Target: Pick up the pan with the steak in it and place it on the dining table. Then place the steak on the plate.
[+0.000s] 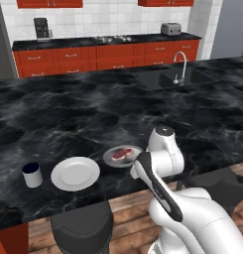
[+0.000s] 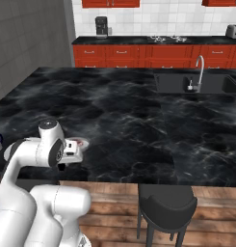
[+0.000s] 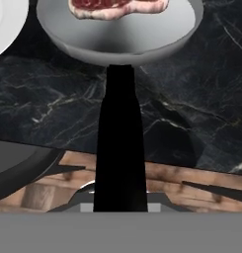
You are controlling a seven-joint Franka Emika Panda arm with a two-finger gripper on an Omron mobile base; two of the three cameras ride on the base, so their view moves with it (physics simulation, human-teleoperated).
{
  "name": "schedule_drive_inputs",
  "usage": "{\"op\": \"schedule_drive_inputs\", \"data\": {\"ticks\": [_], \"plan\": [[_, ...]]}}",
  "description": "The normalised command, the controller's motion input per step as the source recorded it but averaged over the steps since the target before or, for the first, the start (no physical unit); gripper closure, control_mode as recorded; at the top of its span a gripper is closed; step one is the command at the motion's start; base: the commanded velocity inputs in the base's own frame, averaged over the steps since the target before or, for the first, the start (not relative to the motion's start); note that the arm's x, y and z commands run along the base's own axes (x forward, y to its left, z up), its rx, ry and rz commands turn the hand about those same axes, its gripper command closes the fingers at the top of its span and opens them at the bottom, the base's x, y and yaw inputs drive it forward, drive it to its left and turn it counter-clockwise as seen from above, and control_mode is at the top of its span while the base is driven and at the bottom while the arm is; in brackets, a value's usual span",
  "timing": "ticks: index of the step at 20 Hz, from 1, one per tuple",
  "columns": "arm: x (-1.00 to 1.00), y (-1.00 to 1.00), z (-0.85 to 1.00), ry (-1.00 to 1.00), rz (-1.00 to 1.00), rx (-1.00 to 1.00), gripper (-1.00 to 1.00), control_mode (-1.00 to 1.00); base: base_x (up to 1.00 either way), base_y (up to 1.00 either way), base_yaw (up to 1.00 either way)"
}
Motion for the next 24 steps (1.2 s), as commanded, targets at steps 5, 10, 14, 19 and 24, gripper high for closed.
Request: {"op": "schedule_drive_inputs", "data": {"ticks": [5, 10, 14, 19, 24], "plan": [[0.01, 0.00, -0.52, -0.07, 0.00, -0.02, 1.00, -1.00, 0.00, 0.00, 0.00], [0.03, -0.01, -0.68, -0.05, 0.00, -0.01, 1.00, -1.00, 0.00, 0.00, 0.00], [0.09, -0.02, -0.47, -0.03, 0.00, 0.00, 1.00, -1.00, 0.00, 0.00, 0.00], [0.00, 0.00, -0.02, 0.01, 0.00, 0.00, -1.00, -1.00, 0.00, 0.00, 0.00], [0.00, -0.11, 0.00, 0.00, 0.00, 0.03, -1.00, -1.00, 0.00, 0.00, 0.00]]}}
